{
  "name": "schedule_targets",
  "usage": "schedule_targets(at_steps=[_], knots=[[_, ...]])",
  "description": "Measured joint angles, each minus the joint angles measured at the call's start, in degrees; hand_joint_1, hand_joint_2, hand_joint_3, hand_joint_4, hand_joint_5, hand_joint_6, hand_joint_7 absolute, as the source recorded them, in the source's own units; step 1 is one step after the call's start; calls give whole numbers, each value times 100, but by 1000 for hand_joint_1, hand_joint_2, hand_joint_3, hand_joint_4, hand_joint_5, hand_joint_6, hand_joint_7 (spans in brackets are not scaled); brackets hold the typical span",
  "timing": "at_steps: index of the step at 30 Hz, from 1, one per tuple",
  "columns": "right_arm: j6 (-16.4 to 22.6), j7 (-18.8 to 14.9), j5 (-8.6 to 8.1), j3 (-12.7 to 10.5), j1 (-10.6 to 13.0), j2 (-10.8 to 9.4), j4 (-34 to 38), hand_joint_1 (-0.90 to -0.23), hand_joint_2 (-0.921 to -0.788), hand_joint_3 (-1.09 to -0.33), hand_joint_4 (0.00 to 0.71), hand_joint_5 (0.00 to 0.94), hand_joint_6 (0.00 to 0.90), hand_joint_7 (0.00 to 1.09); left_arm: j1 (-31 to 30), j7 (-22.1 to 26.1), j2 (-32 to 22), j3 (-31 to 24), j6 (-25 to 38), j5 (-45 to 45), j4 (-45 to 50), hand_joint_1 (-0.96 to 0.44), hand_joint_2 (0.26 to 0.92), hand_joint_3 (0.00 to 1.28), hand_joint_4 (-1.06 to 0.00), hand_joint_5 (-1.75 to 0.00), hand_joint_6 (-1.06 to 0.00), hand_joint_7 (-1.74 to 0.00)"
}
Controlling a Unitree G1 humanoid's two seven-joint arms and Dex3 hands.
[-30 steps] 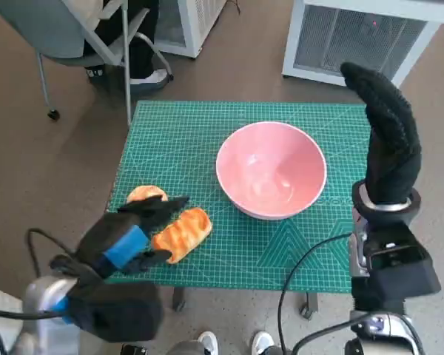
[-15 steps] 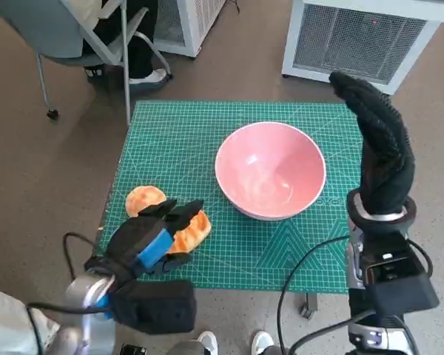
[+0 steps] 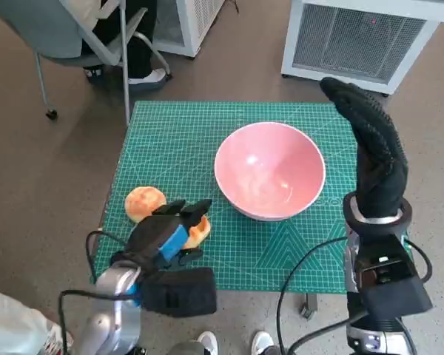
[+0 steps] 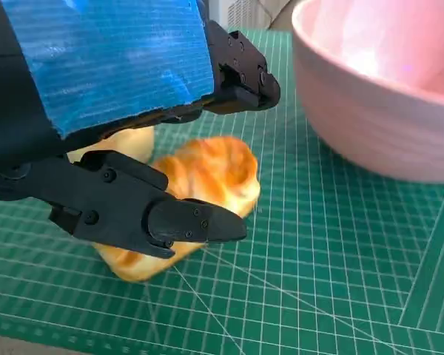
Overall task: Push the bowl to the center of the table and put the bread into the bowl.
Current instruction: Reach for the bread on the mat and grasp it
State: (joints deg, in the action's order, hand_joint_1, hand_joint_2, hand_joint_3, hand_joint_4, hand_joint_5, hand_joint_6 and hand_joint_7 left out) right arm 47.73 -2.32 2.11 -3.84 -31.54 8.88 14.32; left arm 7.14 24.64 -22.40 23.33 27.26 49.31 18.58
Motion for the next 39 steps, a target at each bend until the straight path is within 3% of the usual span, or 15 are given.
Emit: schedule_targets(at_steps=[10, 16, 19, 21, 22, 23, 24, 27, 28, 33, 39], knots=[[-84, 0, 1, 16, 113, -12, -157, -406, -921, -536, 421, 3, 50, 875, 65, -214, 181, 52, -54, -18, -508, -325, 921, 160, -394, -27, -389, -11], [-88, 0, -12, 15, 115, -11, -175, -411, -921, -534, 421, 3, 49, 878, 105, -262, 230, 42, -98, -72, -647, -214, 921, 120, -613, -112, -455, -35], [-87, 0, -14, 13, 118, -11, -180, -414, -921, -533, 421, 3, 48, 880, 141, -305, 244, 23, -143, -118, -731, -126, 921, 101, -598, -524, -541, -21], [-87, 0, -14, 13, 119, -12, -180, -415, -921, -533, 421, 3, 47, 881, 177, -347, 250, 0, -184, -177, -800, -55, 921, 94, -537, -904, -614, -30], [-86, 0, -13, 13, 119, -13, -180, -415, -921, -533, 421, 3, 47, 881, 192, -375, 252, -20, -218, -206, -838, -41, 921, 93, -526, -976, -630, -33], [-83, 0, -13, 14, 119, -14, -180, -415, -921, -533, 421, 3, 47, 881, 199, -415, 252, -35, -250, -223, -864, 103, 921, 124, -537, -1117, -683, -52], [-81, 0, -12, 14, 119, -14, -179, -416, -921, -533, 421, 3, 47, 882, 205, -463, 252, -49, -292, -238, -894, 154, 921, 136, -540, -1168, -702, -59], [-73, 0, -11, 14, 119, -19, -176, -415, -921, -534, 421, 3, 46, 883, 224, -627, 252, -86, -446, -301, -1007, 66, 921, 159, -542, -1271, -599, -884], [-72, 0, -11, 15, 119, -24, -176, -415, -921, -534, 420, 3, 46, 884, 231, -682, 252, -95, -503, -315, -1048, 53, 921, 160, -542, -1277, -587, -965], [-57, 0, -9, 20, 119, -41, -170, -412, -921, -537, 420, 3, 43, 888, 247, -944, 244, -157, -786, -444, -1222, 16, 921, 150, -606, -1377, -551, -1069], [-40, 0, -12, 27, 119, -51, -158, -408, -921, -539, 418, 2, 39, 893, 225, -1073, 209, -254, -1012, -579, -1275, 7, 921, 142, -642, -1330, -524, -1140]])
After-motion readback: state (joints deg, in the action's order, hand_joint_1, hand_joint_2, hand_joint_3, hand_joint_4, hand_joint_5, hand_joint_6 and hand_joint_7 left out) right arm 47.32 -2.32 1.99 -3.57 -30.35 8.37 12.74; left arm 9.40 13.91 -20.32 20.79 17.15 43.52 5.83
